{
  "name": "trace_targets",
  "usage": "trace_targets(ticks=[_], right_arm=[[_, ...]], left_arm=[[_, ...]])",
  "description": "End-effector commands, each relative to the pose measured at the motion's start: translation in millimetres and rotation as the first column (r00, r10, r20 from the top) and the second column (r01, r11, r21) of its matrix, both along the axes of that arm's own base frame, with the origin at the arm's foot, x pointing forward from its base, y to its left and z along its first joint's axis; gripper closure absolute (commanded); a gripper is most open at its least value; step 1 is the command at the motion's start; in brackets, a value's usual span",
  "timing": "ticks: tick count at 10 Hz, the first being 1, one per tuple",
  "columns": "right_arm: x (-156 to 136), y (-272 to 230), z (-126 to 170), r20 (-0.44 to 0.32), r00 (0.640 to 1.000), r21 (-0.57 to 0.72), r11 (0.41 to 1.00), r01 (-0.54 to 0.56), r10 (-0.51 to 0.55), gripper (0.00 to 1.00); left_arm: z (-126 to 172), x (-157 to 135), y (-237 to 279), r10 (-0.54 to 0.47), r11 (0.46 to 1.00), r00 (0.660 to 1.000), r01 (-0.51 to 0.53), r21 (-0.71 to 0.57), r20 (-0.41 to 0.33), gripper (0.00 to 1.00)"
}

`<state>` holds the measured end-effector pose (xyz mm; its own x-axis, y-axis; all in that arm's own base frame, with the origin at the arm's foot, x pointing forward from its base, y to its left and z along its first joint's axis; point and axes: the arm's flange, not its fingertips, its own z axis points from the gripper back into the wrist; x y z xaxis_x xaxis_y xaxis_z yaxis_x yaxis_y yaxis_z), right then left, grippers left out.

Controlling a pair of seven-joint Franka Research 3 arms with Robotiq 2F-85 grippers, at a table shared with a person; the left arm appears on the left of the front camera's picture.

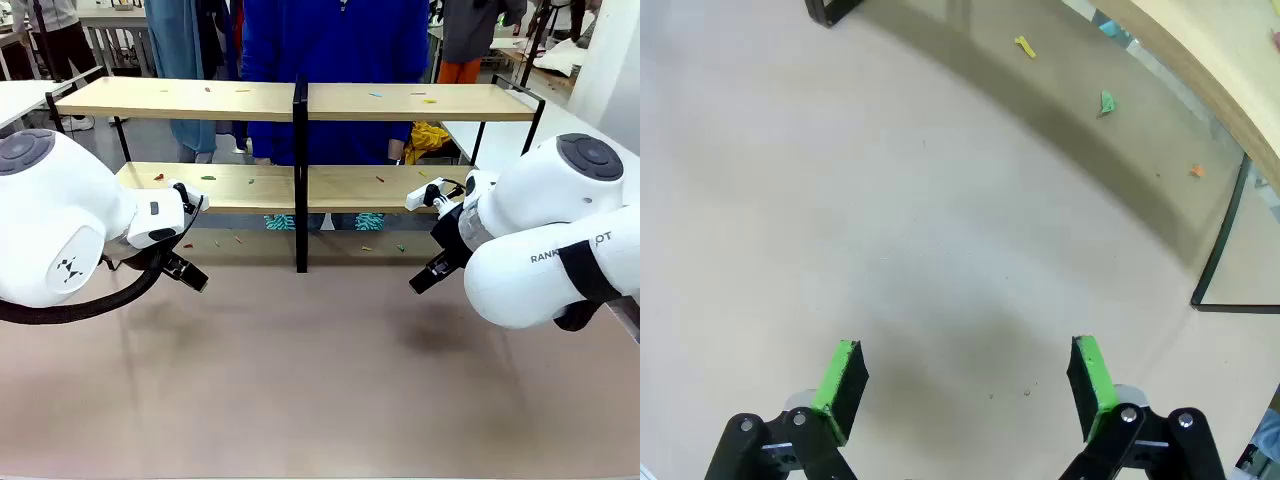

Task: Clean the shelves.
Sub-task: Pick up the Duster when the human hands it over.

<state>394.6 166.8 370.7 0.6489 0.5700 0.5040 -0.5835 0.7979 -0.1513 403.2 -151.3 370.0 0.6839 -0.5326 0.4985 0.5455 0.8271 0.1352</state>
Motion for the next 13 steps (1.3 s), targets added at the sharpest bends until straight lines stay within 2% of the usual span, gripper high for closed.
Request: trace_targets(ticks=[1, 13], right_arm=[[0.0, 0.0, 0.0, 0.000, 1.000, 0.000, 1.000, 0.000, 0.000, 0.00], [0.0, 0.0, 0.0, 0.000, 1.000, 0.000, 1.000, 0.000, 0.000, 0.00]], left_arm=[[0.1, 0.0, 0.0, 0.000, 1.000, 1.000, 0.000, 0.000, 0.000, 0.00], [0.1, 0.0, 0.0, 0.000, 1.000, 1.000, 0.000, 0.000, 0.000, 0.00]])
